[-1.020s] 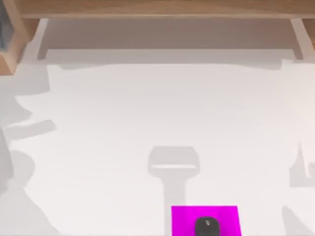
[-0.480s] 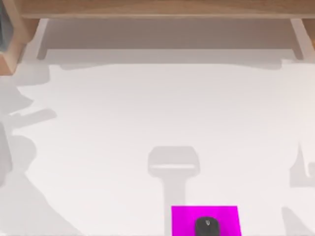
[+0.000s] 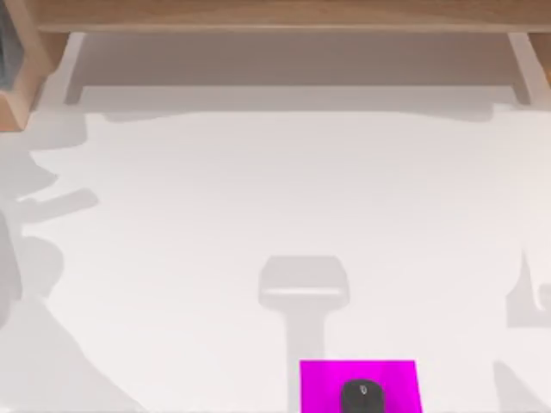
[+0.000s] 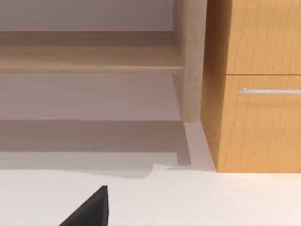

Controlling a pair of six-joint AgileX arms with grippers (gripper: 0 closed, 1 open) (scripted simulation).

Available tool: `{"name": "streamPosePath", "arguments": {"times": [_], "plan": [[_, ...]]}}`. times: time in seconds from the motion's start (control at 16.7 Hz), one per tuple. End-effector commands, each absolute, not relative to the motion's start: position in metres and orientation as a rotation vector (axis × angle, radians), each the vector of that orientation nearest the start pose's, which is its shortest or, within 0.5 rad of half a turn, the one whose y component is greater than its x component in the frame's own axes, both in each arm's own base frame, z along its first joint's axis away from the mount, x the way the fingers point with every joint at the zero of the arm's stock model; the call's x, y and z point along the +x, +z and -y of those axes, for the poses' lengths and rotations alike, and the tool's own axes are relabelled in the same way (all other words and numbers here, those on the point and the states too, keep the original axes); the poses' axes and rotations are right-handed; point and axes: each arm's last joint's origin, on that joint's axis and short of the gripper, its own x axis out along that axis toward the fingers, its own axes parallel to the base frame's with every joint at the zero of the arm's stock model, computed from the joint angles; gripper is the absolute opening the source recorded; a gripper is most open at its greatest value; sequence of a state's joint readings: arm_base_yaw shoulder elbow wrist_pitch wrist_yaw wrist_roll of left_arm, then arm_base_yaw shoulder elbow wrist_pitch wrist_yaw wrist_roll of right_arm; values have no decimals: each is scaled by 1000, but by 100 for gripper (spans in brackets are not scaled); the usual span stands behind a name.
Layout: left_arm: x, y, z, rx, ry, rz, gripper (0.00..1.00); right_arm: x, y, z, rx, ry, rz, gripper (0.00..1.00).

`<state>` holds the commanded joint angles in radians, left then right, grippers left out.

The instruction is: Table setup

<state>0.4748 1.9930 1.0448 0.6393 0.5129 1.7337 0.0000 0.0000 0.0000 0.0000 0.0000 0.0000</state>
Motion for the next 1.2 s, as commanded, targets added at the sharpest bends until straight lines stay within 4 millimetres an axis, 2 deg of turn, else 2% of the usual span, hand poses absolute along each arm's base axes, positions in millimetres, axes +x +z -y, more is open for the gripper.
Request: {"name": "streamPosePath", "arguments": {"times": [0.36,0.96,1.2], "plan": [[375,147,-180,1565,-238,-176,98,106,160,1,0,0,0,100],[374,148,-180,1565,-235,-176,100,106,160,1,0,0,0,100],[352,155,-181,1570,-221,-167,100,106,160,1,0,0,0,100]]}}
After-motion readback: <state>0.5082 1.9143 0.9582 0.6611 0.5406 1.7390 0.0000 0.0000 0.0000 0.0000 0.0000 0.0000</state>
